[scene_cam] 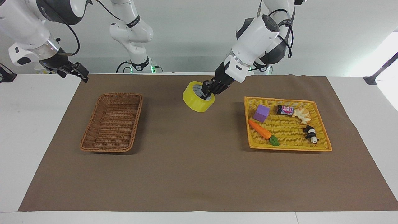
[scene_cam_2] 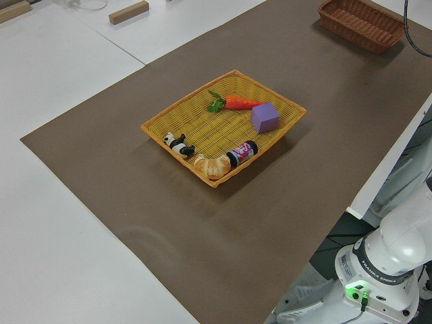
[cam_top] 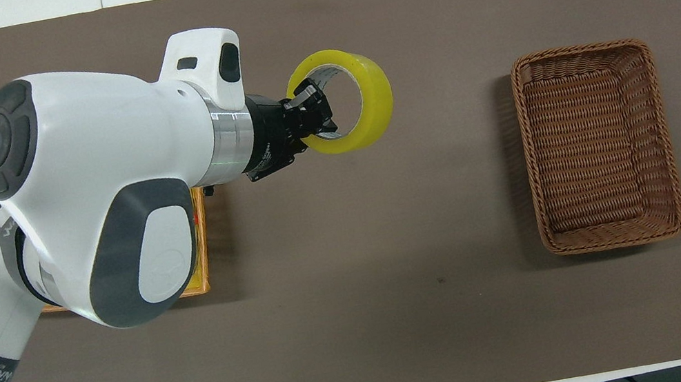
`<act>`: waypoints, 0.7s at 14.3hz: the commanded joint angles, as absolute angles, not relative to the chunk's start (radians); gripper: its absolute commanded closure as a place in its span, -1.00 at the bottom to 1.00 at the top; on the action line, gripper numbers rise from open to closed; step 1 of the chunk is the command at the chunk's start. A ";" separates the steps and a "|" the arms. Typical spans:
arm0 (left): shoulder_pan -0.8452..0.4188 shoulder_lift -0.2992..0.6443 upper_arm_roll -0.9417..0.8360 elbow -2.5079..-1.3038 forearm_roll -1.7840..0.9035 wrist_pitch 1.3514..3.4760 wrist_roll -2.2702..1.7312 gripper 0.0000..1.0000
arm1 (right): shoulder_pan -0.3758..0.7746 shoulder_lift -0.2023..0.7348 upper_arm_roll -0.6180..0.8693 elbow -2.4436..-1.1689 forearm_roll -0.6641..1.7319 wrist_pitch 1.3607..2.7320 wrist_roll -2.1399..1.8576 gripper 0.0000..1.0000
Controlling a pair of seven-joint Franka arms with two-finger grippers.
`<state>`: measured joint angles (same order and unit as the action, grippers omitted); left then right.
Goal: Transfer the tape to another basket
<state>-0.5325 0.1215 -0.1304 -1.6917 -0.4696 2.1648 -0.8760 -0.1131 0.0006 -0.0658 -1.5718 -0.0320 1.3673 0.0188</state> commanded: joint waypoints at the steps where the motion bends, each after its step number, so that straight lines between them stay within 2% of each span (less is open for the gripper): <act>1: -0.534 0.117 -0.121 -1.674 -0.479 2.122 -0.865 1.00 | -0.110 -0.044 -0.060 -1.650 0.080 1.373 -0.128 -1.00; 4: -0.534 0.117 -0.120 -1.674 -0.477 2.118 -0.859 1.00 | -0.114 -0.054 -0.061 -1.690 0.234 1.413 -0.136 -1.00; 7: -0.535 0.117 -0.120 -1.672 -0.476 2.099 -0.861 1.00 | -0.115 -0.095 -0.063 -1.805 0.409 1.494 -0.115 -1.00; 10: -0.535 0.112 -0.118 -1.672 -0.476 2.089 -0.859 1.00 | -0.130 -0.083 -0.066 -1.851 0.595 1.522 -0.117 -1.00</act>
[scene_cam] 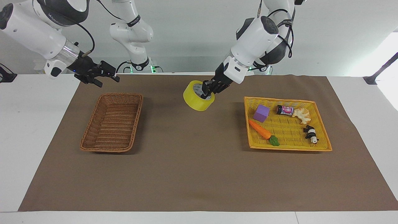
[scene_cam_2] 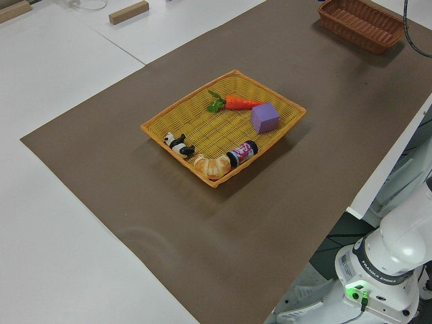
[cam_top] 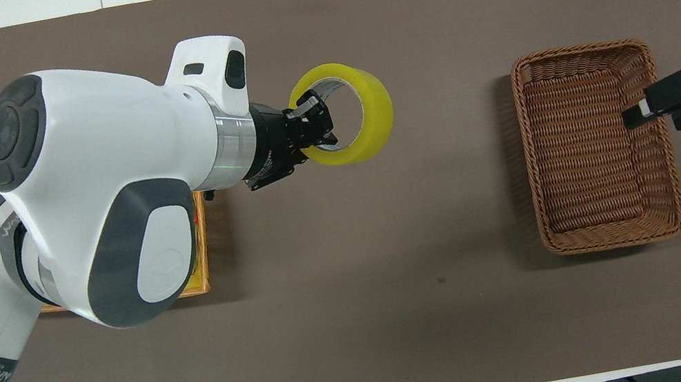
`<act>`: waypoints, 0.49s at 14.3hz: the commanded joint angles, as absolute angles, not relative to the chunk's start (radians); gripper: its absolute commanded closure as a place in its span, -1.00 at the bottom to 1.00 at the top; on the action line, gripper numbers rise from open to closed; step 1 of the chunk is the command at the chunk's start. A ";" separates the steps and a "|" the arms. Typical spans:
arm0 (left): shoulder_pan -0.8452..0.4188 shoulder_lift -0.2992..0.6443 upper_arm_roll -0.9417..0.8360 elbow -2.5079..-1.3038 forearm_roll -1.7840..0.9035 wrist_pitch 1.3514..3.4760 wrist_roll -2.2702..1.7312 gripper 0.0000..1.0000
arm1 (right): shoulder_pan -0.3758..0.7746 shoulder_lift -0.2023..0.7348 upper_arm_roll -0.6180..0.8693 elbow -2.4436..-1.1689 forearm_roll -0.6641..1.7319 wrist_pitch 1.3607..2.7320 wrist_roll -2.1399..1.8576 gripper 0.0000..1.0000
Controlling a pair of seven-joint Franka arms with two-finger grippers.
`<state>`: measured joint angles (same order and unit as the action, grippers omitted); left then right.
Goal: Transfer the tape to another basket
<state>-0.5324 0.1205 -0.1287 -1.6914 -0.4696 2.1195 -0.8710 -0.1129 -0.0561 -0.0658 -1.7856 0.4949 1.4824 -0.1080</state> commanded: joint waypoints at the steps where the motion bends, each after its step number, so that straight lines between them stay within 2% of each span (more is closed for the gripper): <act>1: -0.535 0.112 -0.118 -1.672 -0.474 2.088 -0.859 1.00 | -0.132 -0.074 -0.066 -1.855 0.660 1.522 -0.118 -1.00; 7: -0.535 0.110 -0.120 -1.674 -0.456 2.086 -0.861 1.00 | -0.080 -0.078 -0.061 -1.937 1.034 1.624 -0.084 -1.00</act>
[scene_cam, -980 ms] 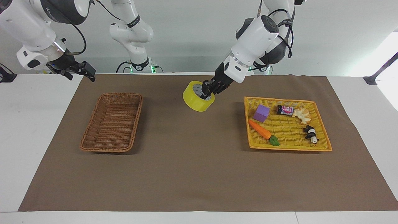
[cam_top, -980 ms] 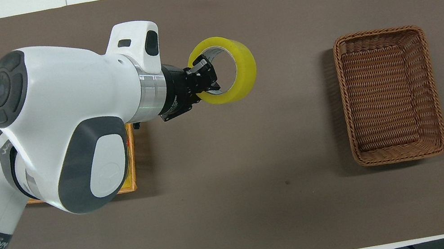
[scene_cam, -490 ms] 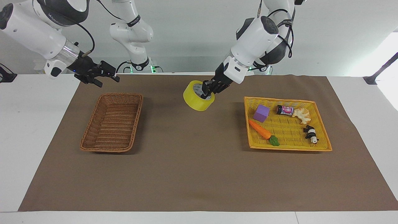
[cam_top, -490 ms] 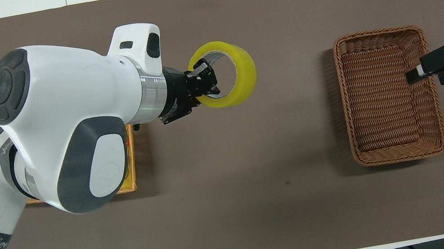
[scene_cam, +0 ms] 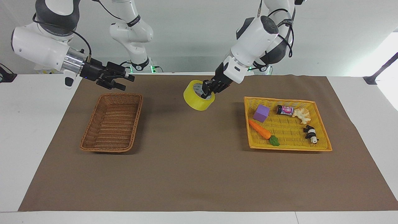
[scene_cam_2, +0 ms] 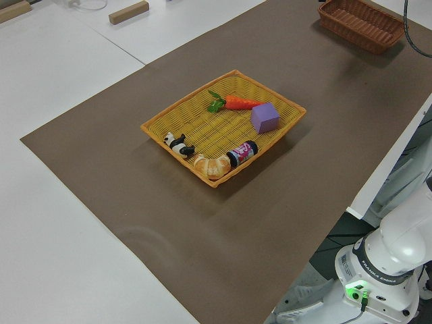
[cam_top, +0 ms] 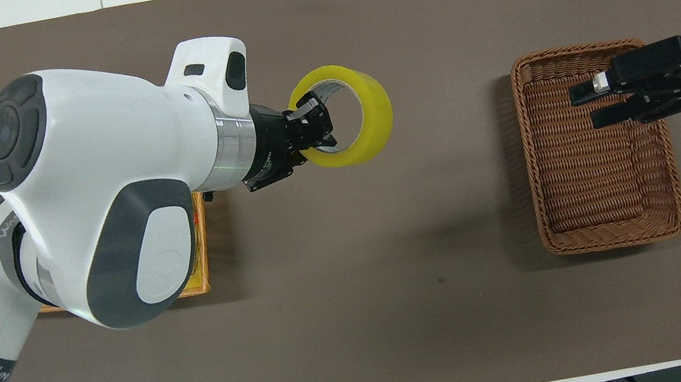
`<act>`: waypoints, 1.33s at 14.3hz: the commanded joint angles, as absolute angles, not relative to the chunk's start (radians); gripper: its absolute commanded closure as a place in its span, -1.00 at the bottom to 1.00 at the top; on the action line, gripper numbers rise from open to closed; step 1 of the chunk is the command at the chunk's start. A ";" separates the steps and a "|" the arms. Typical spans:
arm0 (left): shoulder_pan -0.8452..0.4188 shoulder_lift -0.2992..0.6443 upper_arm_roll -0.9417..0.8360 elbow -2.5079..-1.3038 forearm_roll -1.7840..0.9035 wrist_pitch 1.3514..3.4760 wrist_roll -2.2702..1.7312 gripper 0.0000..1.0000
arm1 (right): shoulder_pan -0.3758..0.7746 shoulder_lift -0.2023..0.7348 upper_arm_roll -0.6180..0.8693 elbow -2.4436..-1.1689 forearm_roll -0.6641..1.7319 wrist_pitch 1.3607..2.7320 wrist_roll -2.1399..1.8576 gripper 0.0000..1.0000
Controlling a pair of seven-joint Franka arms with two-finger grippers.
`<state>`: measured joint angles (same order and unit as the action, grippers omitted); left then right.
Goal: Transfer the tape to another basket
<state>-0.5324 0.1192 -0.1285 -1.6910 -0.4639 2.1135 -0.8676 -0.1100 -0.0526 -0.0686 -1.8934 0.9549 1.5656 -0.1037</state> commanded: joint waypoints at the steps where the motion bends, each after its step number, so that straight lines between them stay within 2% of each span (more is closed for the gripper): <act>1: -0.535 0.109 -0.120 -1.674 -0.457 2.086 -0.861 1.00 | -0.055 -0.078 -0.061 -1.939 1.043 1.655 -0.080 -1.00; 5: -0.535 0.109 -0.120 -1.677 -0.456 2.085 -0.861 1.00 | 0.113 -0.072 -0.061 -1.979 1.137 1.882 -0.078 -1.00; 9: -0.537 0.106 -0.120 -1.678 -0.456 2.083 -0.862 1.00 | 0.253 -0.052 -0.061 -1.965 1.129 2.022 0.007 -1.00; 14: -0.541 0.101 -0.120 -1.686 -0.456 2.083 -0.864 1.00 | 0.328 -0.041 -0.060 -1.939 1.062 2.039 0.063 -1.00; 17: -0.543 0.101 -0.120 -1.687 -0.456 2.083 -0.864 1.00 | 0.357 -0.034 -0.060 -1.939 1.036 2.103 0.057 -1.00; 19: -0.543 0.101 -0.120 -1.687 -0.456 2.076 -0.864 1.00 | 0.357 -0.029 -0.060 -1.939 1.025 2.108 0.055 -0.90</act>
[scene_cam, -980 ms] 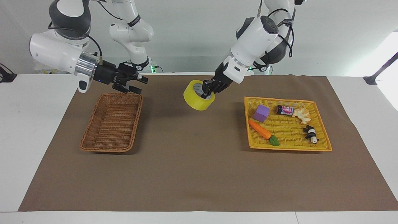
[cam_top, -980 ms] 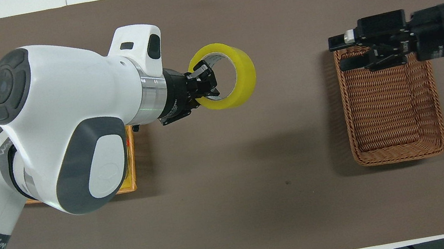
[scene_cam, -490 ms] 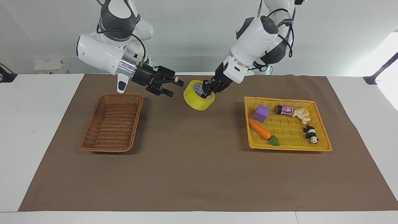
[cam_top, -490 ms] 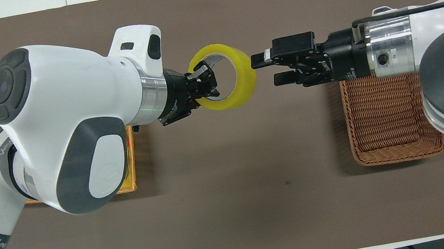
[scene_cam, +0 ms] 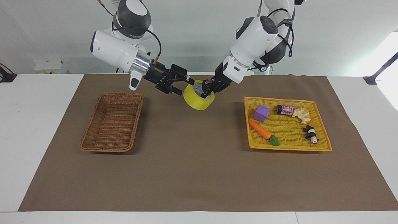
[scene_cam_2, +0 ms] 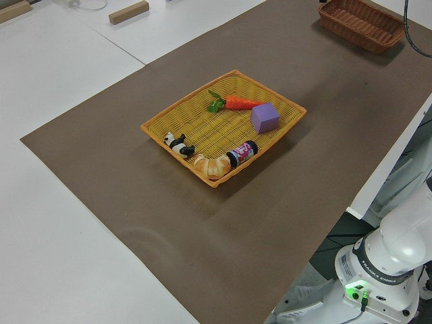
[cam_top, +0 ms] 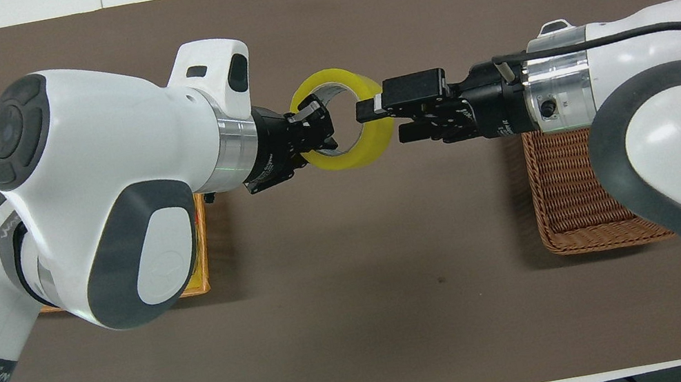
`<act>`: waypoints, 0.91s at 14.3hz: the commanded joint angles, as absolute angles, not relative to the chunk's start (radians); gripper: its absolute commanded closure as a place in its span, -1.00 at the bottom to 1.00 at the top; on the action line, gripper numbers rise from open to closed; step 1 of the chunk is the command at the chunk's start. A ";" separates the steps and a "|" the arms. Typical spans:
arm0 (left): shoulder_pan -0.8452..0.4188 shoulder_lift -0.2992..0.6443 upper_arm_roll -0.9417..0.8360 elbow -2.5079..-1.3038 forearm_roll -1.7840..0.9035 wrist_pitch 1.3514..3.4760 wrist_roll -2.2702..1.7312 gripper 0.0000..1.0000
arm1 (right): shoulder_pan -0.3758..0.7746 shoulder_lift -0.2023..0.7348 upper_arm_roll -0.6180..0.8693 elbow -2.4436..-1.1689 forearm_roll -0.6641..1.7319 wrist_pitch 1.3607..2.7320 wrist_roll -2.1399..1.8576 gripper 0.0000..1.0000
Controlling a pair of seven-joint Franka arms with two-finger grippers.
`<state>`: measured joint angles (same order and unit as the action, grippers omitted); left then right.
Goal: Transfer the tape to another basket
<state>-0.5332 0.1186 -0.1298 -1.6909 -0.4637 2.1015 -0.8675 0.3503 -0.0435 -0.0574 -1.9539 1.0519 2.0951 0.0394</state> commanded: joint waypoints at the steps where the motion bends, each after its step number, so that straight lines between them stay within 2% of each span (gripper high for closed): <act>1: -0.543 0.100 -0.120 -1.687 -0.456 2.072 -0.864 1.00 | 0.359 -0.029 -0.060 -1.939 1.022 2.108 0.054 -0.85; 3: -0.543 0.100 -0.120 -1.687 -0.456 2.066 -0.864 1.00 | 0.357 -0.029 -0.060 -1.939 1.022 2.105 0.054 -0.72; 6: -0.542 0.094 -0.120 -1.687 -0.456 2.045 -0.864 1.00 | 0.357 -0.029 -0.060 -1.939 1.023 2.105 0.054 -0.37; 7: -0.541 0.094 -0.120 -1.687 -0.456 2.040 -0.864 1.00 | 0.356 -0.029 -0.060 -1.939 1.023 2.103 0.055 -0.18; 9: -0.541 0.094 -0.120 -1.686 -0.456 2.040 -0.865 1.00 | 0.354 -0.029 -0.060 -1.939 1.028 2.097 0.058 0.62; 11: -0.541 0.094 -0.120 -1.686 -0.456 2.039 -0.865 1.00 | 0.354 -0.029 -0.060 -1.939 1.028 2.105 0.061 1.00; 13: -0.541 0.094 -0.120 -1.686 -0.456 2.039 -0.867 1.00 | 0.354 -0.029 -0.060 -1.939 1.028 2.105 0.061 1.00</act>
<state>-0.5326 0.1168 -0.1282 -1.6916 -0.4617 2.0599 -0.8676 0.3602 -0.0392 -0.0575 -1.9455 1.0344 2.0984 0.0359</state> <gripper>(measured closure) 0.789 0.432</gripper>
